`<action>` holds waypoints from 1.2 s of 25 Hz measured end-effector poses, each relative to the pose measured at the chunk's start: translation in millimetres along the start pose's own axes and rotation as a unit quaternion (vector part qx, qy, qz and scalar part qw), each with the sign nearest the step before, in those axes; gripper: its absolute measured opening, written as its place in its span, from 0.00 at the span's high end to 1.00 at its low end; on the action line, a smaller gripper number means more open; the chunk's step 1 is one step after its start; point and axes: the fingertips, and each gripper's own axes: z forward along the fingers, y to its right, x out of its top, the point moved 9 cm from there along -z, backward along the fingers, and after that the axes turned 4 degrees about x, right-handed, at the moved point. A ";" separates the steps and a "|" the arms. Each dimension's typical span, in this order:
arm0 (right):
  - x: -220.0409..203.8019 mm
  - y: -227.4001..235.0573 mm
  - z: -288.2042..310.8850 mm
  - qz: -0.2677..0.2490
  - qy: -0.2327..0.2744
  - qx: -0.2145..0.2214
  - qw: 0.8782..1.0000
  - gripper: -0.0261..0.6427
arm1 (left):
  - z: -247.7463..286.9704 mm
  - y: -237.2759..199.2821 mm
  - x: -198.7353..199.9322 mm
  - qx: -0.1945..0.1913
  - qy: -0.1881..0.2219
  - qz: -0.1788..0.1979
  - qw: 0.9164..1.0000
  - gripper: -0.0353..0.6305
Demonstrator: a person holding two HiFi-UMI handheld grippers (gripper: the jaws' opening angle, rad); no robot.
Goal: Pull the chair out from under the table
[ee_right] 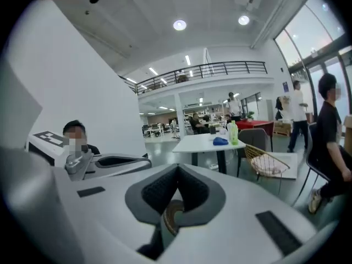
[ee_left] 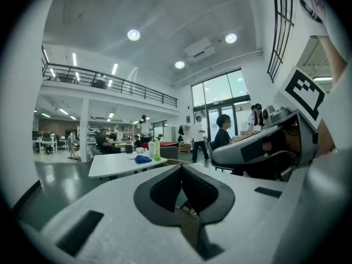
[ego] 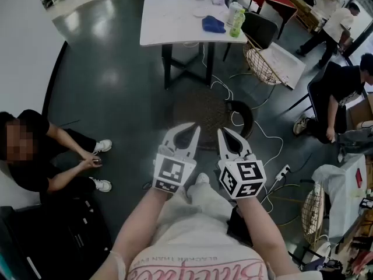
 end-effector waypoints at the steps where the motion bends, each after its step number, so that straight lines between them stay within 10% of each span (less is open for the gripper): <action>1: 7.4 -3.1 -1.9 -0.015 0.009 0.005 1.000 0.95 | -0.1 1.2 5.8 -0.001 0.005 0.003 1.000 0.94; 9: 41.9 -2.4 -10.4 -0.101 0.065 0.032 0.992 0.95 | 12.6 7.0 51.0 -0.010 0.047 0.009 0.999 0.94; 30: 59.6 7.5 5.0 -0.116 0.087 0.045 0.988 0.96 | 29.5 9.2 70.6 0.007 0.073 -0.001 0.997 0.94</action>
